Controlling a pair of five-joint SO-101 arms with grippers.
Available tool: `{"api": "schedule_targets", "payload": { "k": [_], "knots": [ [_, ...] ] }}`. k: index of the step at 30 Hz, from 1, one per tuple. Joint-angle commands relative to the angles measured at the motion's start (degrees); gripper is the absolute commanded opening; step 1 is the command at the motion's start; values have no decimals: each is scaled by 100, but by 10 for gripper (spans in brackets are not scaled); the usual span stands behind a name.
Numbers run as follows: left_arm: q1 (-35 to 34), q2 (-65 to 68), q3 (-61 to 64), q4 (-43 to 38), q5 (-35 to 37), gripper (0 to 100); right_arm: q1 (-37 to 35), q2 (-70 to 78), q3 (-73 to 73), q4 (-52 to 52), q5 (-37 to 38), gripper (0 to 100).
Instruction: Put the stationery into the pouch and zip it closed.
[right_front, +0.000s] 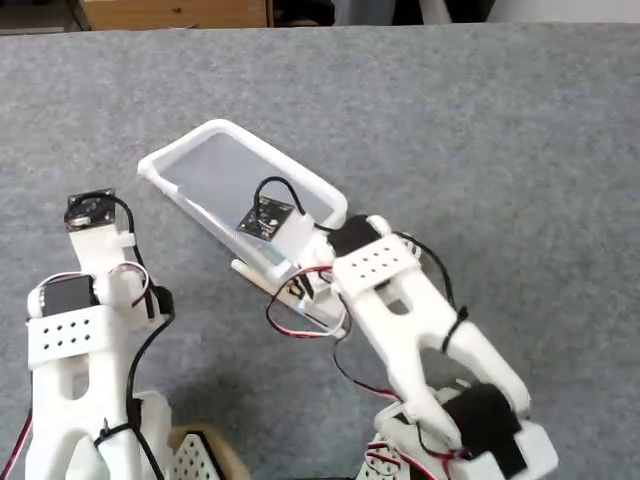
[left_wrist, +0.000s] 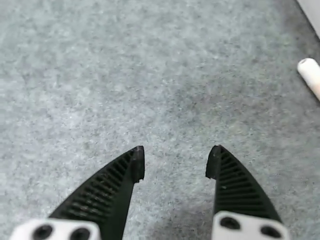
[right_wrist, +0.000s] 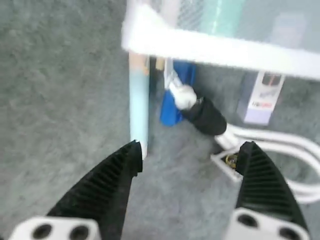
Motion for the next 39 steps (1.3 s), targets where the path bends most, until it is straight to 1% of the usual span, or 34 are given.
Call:
{"api": "schedule_targets", "payload": {
  "k": [1, 6, 10, 13, 14, 16, 18, 23, 35, 39],
  "knots": [
    [-233, -114, -259, 79, 18, 235, -105, 286, -22, -369, 185, 308],
    [-497, -114, -259, 79, 18, 235, -97, 910, -180, -809, 193, 307],
    [-567, -114, -215, 79, 9, 235, -79, 1367, -462, -835, 185, 307],
    [-567, -114, -207, 79, 9, 235, 149, 1569, -655, -870, 185, 302],
    [-567, -114, -207, 79, 9, 235, 229, 1631, -725, -870, 185, 286],
    [-558, -114, -207, 79, 9, 235, 308, 1675, -796, -870, 255, 235],
    [-549, -114, -207, 79, 9, 235, 316, 1684, -804, -826, 519, 203],
    [-523, -88, -207, 35, 9, 235, 308, 1675, -831, -642, 607, 200],
    [-523, -62, -207, 35, 9, 236, 308, 1675, -848, -659, 580, 194],
    [-523, -62, -207, 35, 9, 236, 308, 1675, -848, -791, 580, 119]
  ]
}}
